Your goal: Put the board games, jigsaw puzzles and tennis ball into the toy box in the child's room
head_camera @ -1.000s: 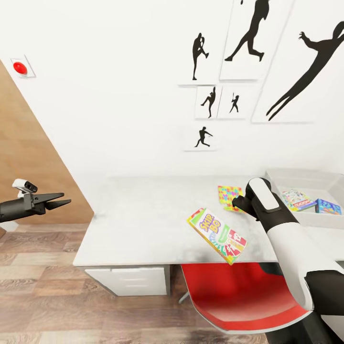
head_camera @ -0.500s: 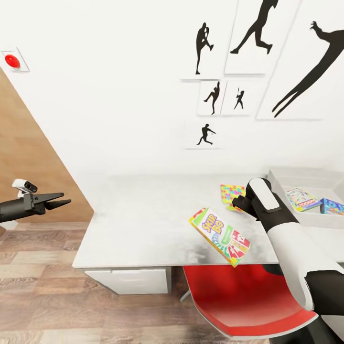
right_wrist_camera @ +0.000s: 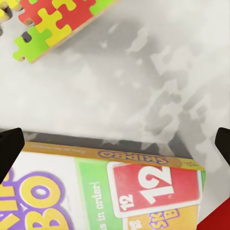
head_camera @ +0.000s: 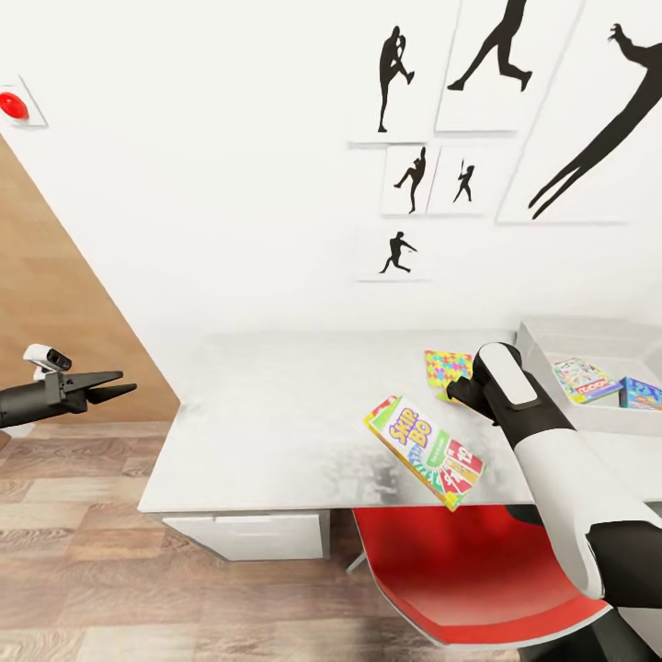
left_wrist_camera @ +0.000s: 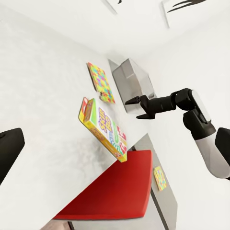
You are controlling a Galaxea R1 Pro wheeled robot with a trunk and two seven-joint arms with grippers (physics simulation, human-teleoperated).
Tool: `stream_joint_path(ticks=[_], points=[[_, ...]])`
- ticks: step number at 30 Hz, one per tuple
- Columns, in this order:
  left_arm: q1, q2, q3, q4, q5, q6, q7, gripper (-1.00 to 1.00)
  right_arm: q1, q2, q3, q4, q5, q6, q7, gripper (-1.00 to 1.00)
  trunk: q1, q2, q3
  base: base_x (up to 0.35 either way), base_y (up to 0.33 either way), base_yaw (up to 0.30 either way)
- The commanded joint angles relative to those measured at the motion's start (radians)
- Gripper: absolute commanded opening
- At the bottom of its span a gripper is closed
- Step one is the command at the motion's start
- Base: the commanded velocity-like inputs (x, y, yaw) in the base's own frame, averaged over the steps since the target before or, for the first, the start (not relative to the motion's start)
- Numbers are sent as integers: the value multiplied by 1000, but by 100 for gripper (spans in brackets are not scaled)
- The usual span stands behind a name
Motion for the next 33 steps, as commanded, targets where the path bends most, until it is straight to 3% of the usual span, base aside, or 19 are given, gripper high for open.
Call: stream_joint_path(ticks=[1, 27, 33], points=[[-1, 0, -1, 0, 0, 11, -4, 100, -1, -1, 4, -1, -8, 8, -8, 100, 1, -2, -2, 0, 0, 3], [-1, 0, -1, 0, 0, 10, -4, 100, 6, -3, 2, 2, -14, 5, -9, 100, 1, -2, -4, 0, 0, 0], [-1, 0, -1, 0, 0, 10, -4, 100, 8, -3, -28, 2, -14, -13, -9, 100, 1, -2, -4, 0, 0, 0]])
